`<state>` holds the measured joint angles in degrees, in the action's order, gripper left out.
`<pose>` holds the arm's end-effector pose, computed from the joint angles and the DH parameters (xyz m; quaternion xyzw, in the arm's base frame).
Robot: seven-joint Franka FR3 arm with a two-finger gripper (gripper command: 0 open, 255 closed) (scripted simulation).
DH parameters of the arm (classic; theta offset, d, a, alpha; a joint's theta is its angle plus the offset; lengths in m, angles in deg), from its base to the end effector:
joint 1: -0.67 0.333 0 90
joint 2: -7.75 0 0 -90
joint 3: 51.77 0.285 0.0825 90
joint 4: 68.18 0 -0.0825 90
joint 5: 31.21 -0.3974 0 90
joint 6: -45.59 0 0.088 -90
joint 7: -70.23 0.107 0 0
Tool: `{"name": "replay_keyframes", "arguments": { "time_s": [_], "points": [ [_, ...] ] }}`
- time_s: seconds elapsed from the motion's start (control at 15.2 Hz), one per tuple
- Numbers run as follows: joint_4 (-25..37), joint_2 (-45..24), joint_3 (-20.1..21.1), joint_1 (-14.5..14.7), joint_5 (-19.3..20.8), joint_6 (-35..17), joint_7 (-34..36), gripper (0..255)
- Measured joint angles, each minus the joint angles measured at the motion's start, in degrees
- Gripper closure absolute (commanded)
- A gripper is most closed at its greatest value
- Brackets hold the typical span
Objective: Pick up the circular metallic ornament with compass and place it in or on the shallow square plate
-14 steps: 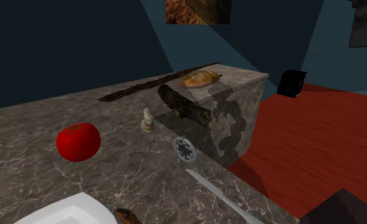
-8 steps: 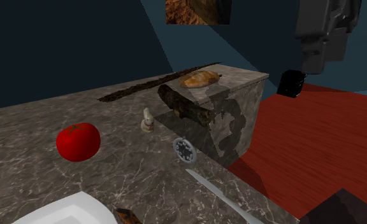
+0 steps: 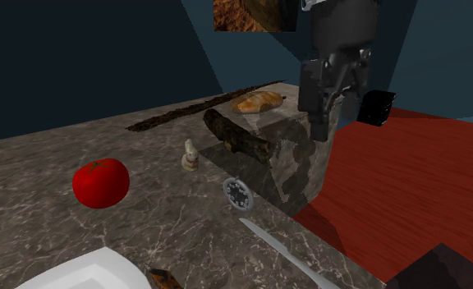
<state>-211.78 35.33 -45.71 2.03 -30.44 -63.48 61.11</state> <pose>0.4059 0.0505 0.4058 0.9879 0.1387 -0.0624 0.0293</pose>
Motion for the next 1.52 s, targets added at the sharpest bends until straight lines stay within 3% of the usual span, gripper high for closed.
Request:
{"name": "replay_keyframes", "arguments": {
  "time_s": [0.59, 1.06, 1.52],
  "points": [
    [5.4, -19.4, 2.5, 1.6, -0.3, -15.9, 0.7, 0],
    [13.4, -33.8, 3.6, 2.6, 1.2, -23.6, 0.9, 0],
    [13.3, -39.2, 3.4, 3.0, 2.4, -29.2, 1.8, 0]
  ]
}}
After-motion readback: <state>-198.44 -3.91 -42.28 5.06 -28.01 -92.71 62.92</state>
